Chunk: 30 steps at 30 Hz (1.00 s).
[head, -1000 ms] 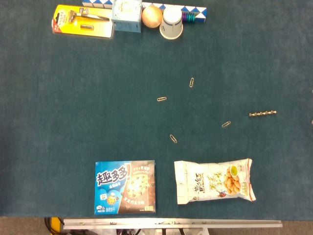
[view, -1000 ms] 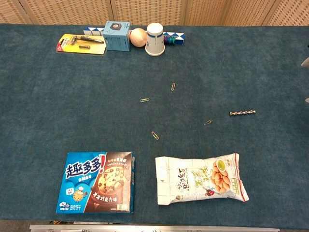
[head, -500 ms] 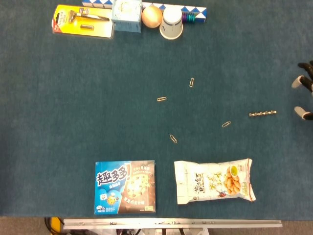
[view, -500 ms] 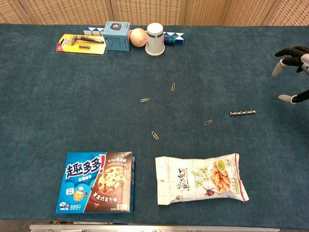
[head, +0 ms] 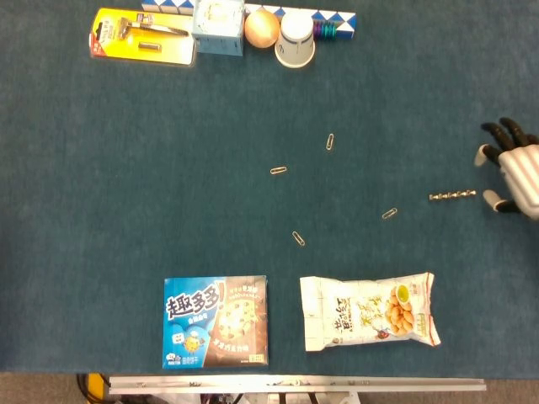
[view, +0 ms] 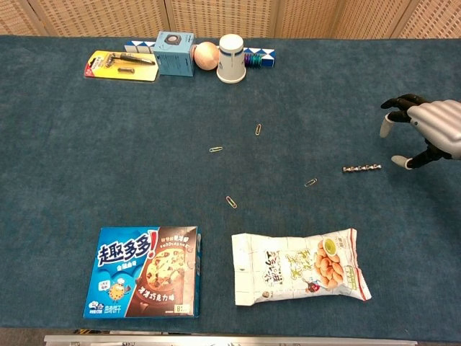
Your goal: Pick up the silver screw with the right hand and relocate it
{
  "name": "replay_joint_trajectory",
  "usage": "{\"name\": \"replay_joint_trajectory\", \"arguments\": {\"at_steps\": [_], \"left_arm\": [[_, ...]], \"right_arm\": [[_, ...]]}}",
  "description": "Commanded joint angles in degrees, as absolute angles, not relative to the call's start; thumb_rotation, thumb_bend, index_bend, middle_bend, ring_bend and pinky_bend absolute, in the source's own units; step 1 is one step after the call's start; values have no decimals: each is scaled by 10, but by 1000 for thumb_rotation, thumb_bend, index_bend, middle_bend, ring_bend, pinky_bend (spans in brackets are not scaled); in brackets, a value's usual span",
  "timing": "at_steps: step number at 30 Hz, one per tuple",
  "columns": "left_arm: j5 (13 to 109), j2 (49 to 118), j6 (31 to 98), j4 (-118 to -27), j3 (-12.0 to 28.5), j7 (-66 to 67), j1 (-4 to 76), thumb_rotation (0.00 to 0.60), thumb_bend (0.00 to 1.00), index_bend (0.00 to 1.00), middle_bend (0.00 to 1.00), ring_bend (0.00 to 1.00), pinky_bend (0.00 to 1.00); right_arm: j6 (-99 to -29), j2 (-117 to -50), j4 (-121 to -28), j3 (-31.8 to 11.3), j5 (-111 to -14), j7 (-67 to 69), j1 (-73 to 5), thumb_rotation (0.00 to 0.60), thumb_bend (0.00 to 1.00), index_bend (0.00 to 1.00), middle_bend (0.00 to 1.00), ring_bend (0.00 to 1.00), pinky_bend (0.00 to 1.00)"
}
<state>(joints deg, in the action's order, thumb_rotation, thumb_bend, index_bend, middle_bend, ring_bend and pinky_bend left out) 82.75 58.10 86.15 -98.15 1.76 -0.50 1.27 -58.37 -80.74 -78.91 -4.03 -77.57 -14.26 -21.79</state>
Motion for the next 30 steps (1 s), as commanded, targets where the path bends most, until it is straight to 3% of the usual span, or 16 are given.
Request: {"name": "replay_joint_trajectory", "arguments": {"at_steps": [1, 10, 30], "left_arm": [[826, 580, 861, -981, 18, -7, 13, 600, 0, 526, 433, 462, 597], [826, 577, 860, -982, 19, -11, 12, 600, 0, 526, 433, 462, 597], [823, 576, 854, -985, 19, -6, 13, 600, 0, 525, 433, 462, 597]], "right_arm": [[-577, -819, -781, -35, -770, -158, -223, 600, 228, 414, 126, 51, 257], [-575, -839, -770, -28, -757, -191, -227, 600, 229, 437, 97, 0, 167], [-575, -869, -752, -20, -739, -242, -237, 600, 230, 486, 89, 0, 148]]}}
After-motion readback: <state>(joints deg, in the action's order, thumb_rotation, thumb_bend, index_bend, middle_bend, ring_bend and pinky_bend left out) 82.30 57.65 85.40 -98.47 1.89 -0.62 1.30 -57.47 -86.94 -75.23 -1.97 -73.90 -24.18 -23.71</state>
